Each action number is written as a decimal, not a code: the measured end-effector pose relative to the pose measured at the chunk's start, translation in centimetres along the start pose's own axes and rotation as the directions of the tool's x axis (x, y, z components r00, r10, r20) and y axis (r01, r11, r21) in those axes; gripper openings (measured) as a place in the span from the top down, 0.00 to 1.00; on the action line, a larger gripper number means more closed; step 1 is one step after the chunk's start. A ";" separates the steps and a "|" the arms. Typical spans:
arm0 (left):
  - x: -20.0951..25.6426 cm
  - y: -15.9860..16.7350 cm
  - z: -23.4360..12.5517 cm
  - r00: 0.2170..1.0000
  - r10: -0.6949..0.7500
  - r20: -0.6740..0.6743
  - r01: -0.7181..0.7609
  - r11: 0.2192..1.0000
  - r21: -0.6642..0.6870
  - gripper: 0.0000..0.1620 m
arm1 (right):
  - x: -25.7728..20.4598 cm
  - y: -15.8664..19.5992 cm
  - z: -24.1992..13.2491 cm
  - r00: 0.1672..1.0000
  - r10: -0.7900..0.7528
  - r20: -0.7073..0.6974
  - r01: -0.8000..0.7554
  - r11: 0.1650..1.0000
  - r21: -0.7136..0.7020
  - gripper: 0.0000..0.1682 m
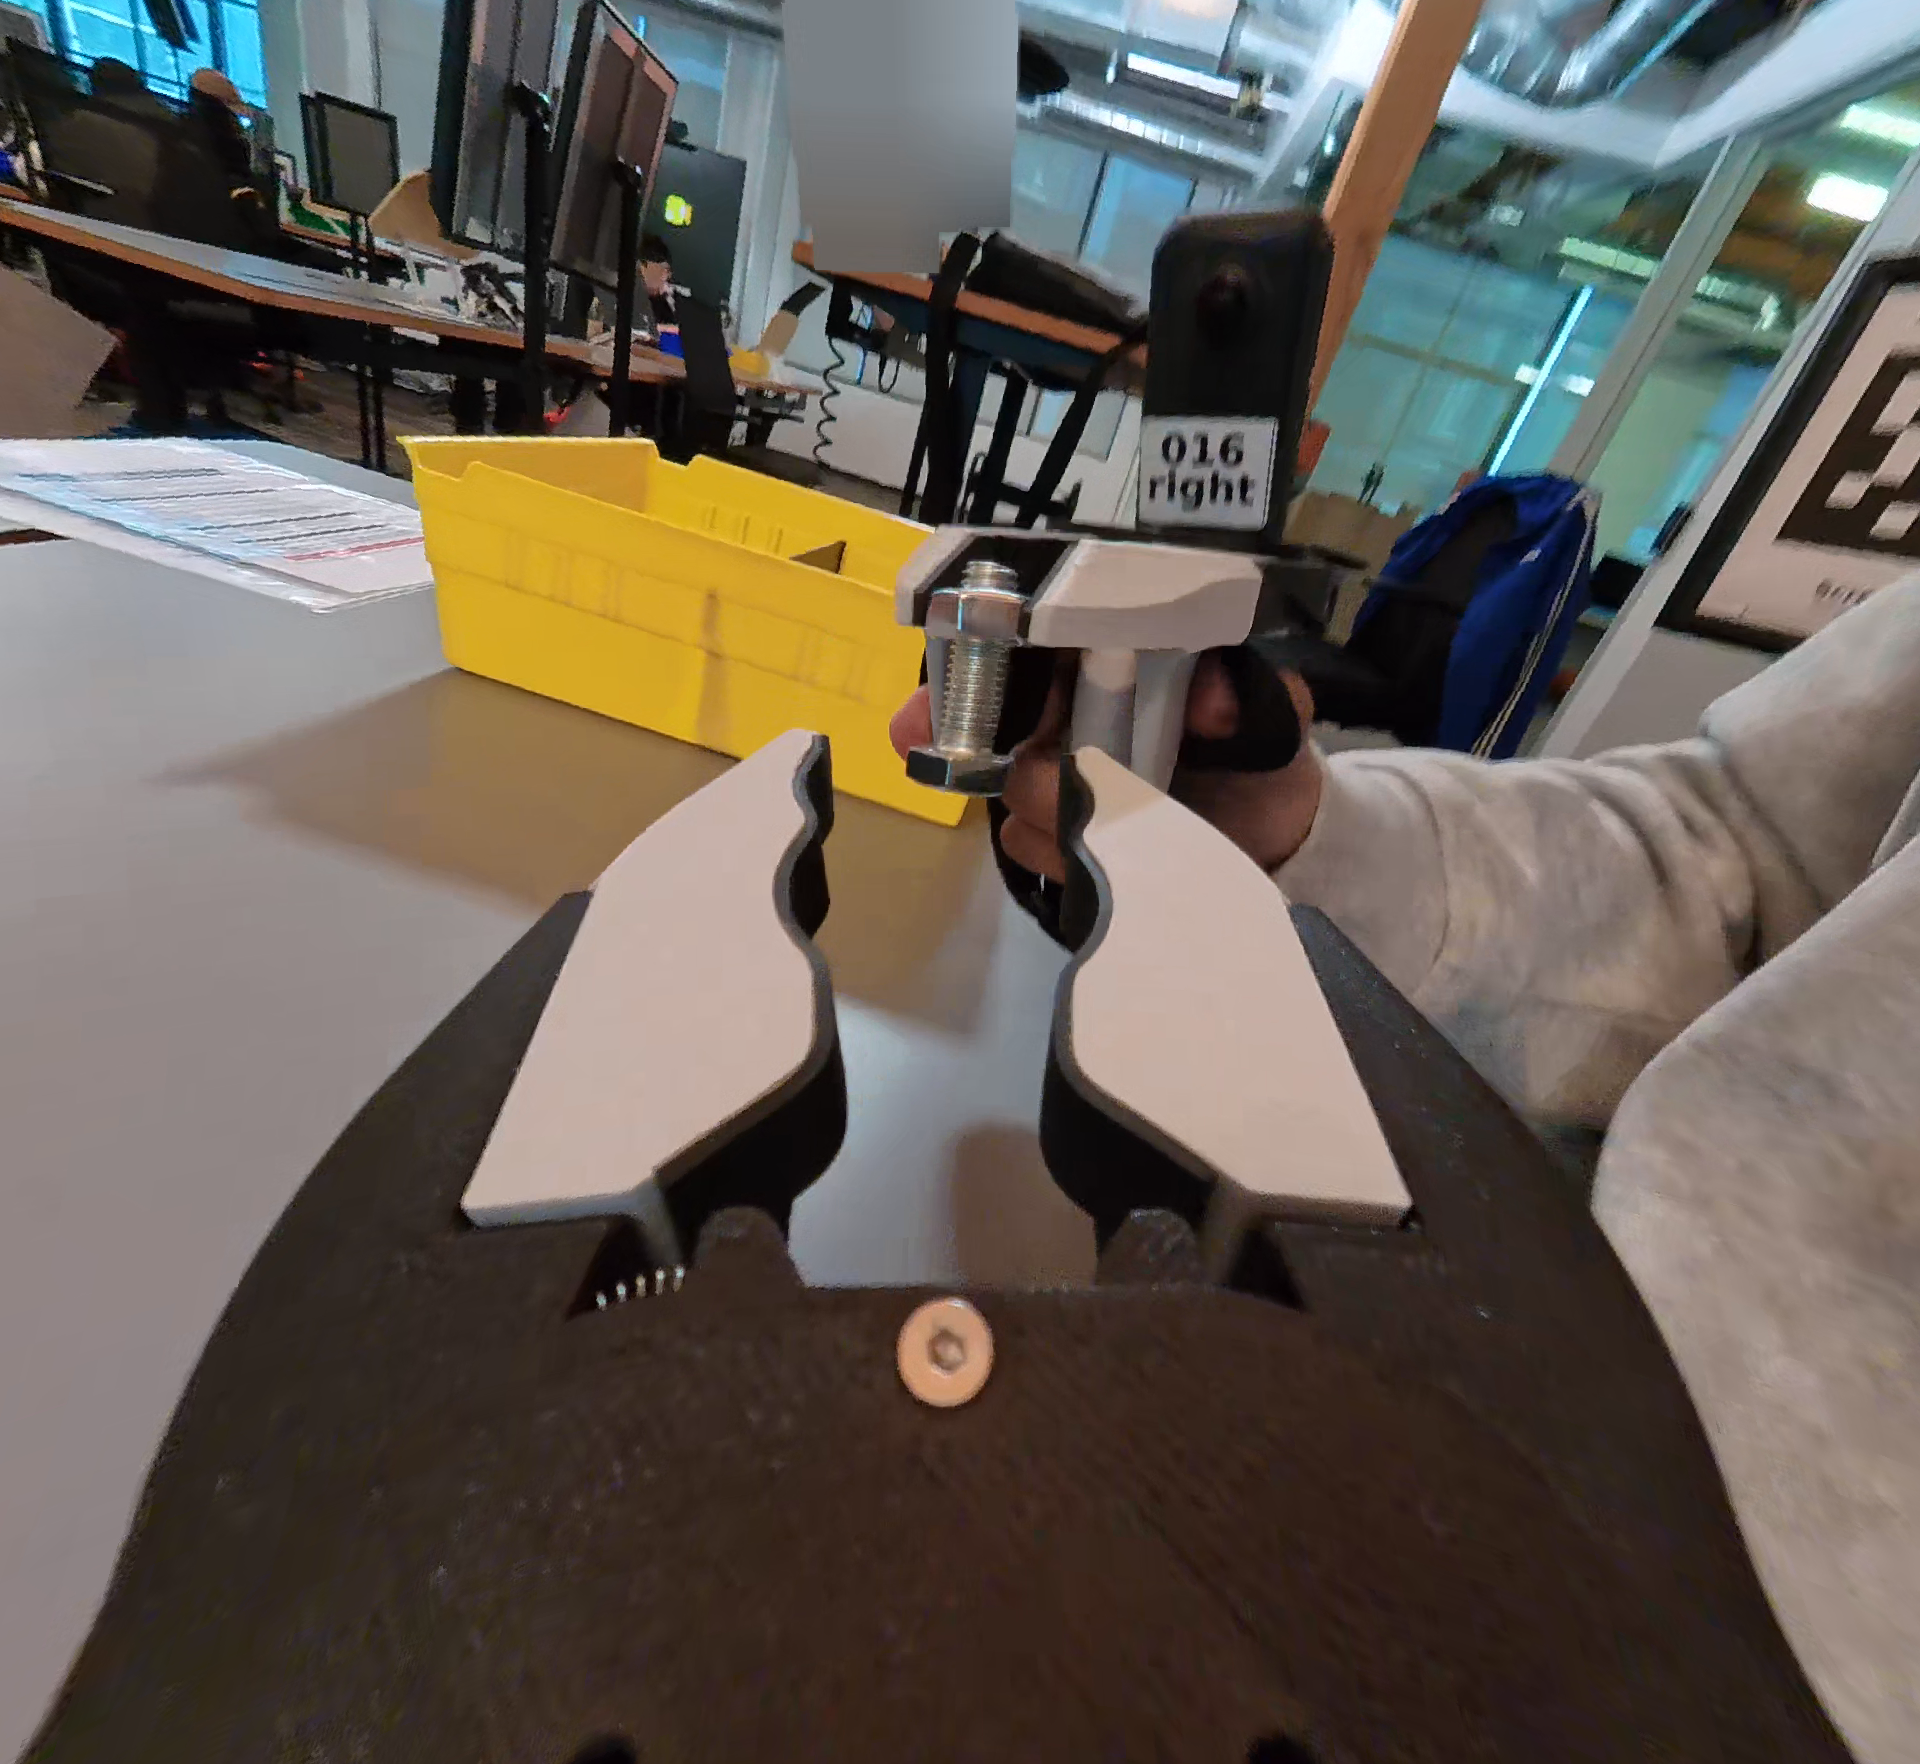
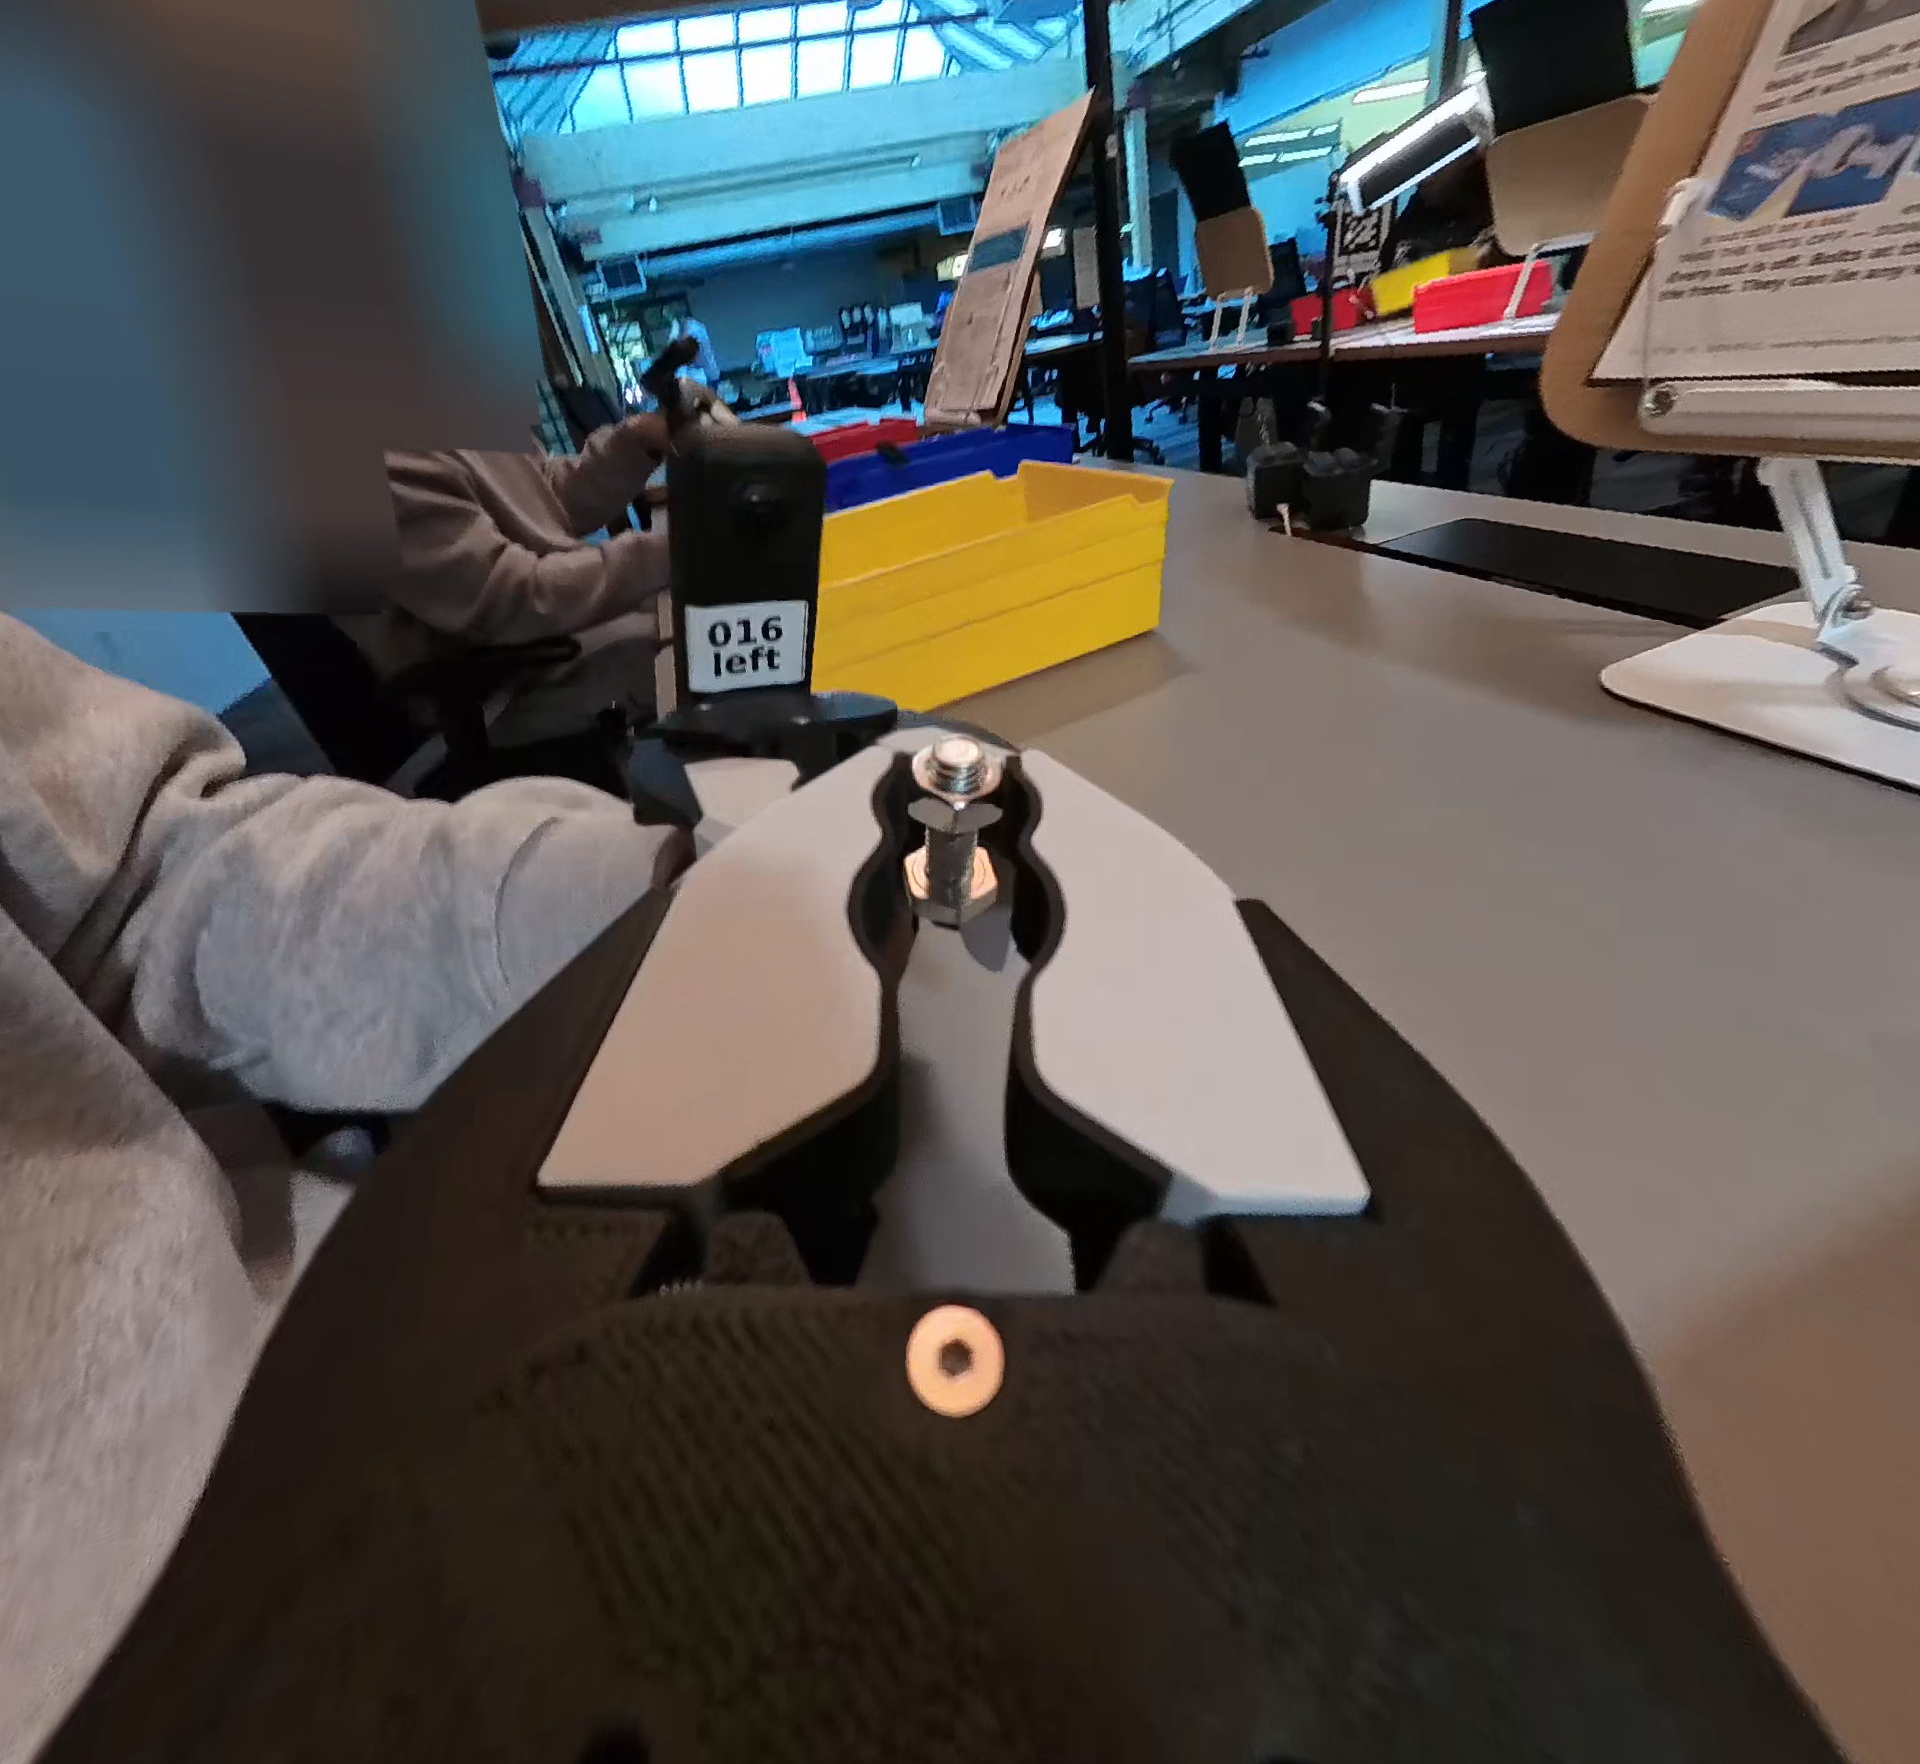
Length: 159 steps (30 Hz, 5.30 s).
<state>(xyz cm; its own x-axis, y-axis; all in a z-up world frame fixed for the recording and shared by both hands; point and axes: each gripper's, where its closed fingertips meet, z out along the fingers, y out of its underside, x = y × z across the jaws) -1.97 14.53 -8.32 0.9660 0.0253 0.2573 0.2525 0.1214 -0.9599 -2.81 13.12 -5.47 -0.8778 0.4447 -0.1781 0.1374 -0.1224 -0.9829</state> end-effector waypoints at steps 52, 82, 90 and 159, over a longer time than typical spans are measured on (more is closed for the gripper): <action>2.5 2.5 0.9 0.988 0.057 -0.145 -0.075 0.990 -0.122 0.88 | -1.9 1.0 -1.3 0.980 -0.100 0.170 0.117 0.988 -0.095 0.86; 2.1 2.3 1.1 0.992 0.067 -0.108 -0.079 0.991 -0.110 0.88 | -1.5 1.9 -1.1 0.984 -0.099 0.148 0.119 0.984 -0.133 0.89; 2.0 2.1 1.1 0.990 0.093 -0.102 -0.103 0.990 -0.094 0.89 | -1.5 1.7 -1.2 0.985 -0.100 0.144 0.118 0.985 -0.125 0.89; 1.2 0.5 0.5 0.994 0.095 -0.058 -0.095 0.995 -0.003 0.89 | 0.7 -0.5 -2.3 0.997 -0.082 0.006 0.082 0.997 0.014 0.86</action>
<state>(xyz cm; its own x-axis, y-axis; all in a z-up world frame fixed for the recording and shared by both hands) -0.71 15.16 -8.47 0.9872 -0.0205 0.1582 0.1595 0.1152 -0.9804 -2.45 15.51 -5.18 -0.8889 0.4480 -0.0962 0.0583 -0.0976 -0.9935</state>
